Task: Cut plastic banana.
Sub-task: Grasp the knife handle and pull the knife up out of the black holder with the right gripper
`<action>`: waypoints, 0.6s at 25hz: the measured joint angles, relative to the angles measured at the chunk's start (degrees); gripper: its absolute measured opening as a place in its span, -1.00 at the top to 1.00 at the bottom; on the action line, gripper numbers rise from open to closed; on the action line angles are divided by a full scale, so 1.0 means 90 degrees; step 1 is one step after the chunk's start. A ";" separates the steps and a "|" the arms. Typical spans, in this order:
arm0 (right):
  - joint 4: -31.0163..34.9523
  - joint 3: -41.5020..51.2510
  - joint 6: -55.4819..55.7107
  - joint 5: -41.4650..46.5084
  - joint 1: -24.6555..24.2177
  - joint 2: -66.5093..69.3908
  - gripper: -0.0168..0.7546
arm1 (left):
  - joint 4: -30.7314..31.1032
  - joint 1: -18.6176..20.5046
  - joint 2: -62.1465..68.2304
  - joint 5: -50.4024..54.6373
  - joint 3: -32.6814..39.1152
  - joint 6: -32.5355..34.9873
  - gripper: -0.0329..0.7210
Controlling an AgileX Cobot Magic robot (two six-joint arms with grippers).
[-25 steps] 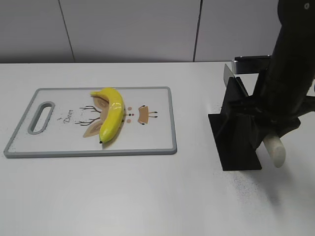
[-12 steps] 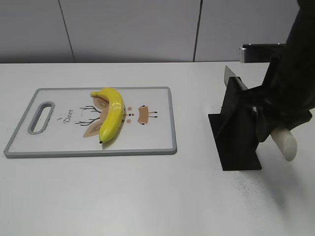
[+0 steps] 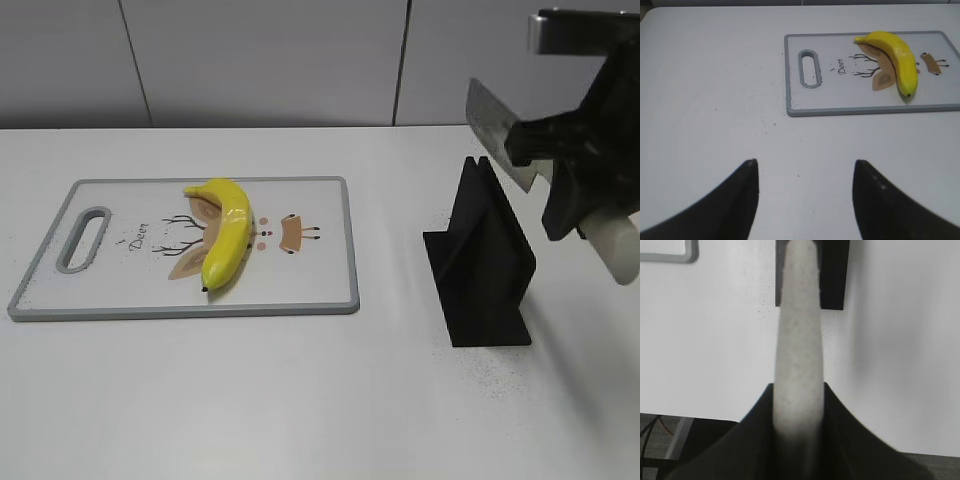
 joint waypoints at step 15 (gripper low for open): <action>0.0000 -0.1530 -0.2280 0.0306 0.0000 0.0107 0.54 | 0.0090 0.0000 0.0647 -0.0888 -0.0339 0.0069 -0.62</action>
